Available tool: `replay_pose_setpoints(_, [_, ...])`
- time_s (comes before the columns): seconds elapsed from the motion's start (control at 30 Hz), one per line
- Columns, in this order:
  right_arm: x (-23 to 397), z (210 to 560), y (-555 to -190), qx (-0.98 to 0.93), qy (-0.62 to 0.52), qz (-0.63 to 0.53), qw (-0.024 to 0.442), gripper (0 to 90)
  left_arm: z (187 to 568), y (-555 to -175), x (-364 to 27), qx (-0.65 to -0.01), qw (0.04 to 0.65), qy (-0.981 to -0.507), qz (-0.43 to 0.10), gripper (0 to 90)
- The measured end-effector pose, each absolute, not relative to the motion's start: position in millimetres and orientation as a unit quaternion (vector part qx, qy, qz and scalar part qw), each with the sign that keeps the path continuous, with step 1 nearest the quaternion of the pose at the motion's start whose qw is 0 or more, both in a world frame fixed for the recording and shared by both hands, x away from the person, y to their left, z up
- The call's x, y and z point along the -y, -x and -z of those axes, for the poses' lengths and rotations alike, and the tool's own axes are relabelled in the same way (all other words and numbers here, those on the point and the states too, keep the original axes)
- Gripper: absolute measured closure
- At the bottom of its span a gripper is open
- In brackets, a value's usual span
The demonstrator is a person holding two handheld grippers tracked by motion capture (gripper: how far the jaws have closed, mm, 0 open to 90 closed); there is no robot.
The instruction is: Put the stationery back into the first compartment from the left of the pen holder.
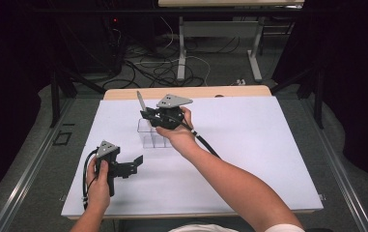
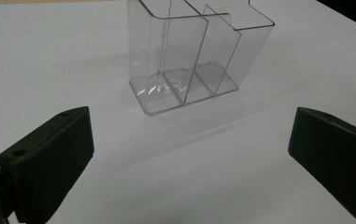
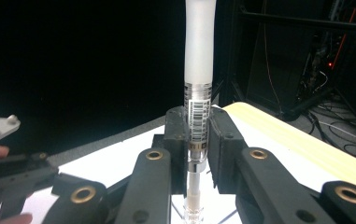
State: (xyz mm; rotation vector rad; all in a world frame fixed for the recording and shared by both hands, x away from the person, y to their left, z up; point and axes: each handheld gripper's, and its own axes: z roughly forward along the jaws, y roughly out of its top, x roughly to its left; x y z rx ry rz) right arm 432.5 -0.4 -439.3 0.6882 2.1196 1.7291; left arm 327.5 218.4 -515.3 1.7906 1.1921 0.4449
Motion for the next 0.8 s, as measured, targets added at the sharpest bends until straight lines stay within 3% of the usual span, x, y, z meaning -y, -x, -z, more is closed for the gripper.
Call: replay_pose_setpoints(0.8, [-19,473,-457,-0.727,-0.283,-0.604,0.164,79.3,516,-327,-218,-0.481,0.454,-0.729,-0.176,0.3])
